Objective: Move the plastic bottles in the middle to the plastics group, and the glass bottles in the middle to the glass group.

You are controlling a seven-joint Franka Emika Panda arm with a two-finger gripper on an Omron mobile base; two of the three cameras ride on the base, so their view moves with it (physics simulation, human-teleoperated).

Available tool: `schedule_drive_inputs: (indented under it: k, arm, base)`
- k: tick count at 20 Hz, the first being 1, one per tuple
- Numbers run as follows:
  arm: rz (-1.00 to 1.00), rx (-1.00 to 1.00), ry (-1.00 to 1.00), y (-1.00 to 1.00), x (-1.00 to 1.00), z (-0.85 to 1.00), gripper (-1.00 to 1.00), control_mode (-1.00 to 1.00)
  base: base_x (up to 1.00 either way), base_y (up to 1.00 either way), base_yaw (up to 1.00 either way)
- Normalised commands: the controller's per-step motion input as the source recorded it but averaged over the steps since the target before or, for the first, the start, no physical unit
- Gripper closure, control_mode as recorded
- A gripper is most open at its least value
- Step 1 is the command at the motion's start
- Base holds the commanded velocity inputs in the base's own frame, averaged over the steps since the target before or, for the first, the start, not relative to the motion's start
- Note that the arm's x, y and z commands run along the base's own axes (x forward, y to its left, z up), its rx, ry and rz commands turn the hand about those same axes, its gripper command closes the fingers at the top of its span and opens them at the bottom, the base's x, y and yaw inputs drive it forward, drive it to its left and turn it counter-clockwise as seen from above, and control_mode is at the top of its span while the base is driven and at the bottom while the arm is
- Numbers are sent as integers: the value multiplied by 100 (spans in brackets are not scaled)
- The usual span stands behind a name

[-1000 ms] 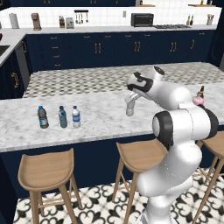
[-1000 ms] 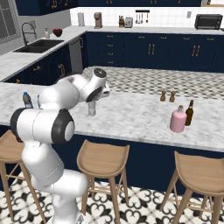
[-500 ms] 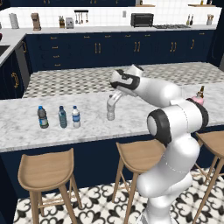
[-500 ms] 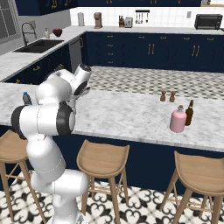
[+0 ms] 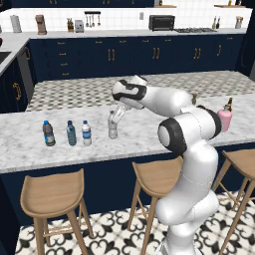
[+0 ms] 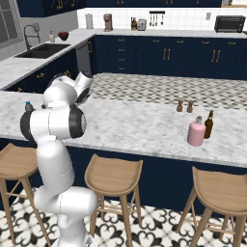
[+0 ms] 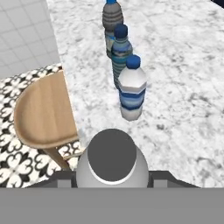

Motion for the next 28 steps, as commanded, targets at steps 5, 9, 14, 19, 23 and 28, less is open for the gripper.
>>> schedule_drive_inputs:
  k: [5,9,14,19,23,28]
  arm:
    - [10,0,2,44,51,-15,100,-100]
    - [8,0,11,27,23,-31,100,-100]
    - [1,0,3,3,42,-32,100,-100]
    - [0,0,3,5,48,-19,100,-100]
    - [0,0,9,16,15,-17,100,-100]
    - [0,0,0,14,16,-12,100,-100]
  base:
    - [0,0,0]
    - [0,0,0]
    - [0,0,0]
    - [0,0,0]
    - [0,0,0]
    - [0,0,0]
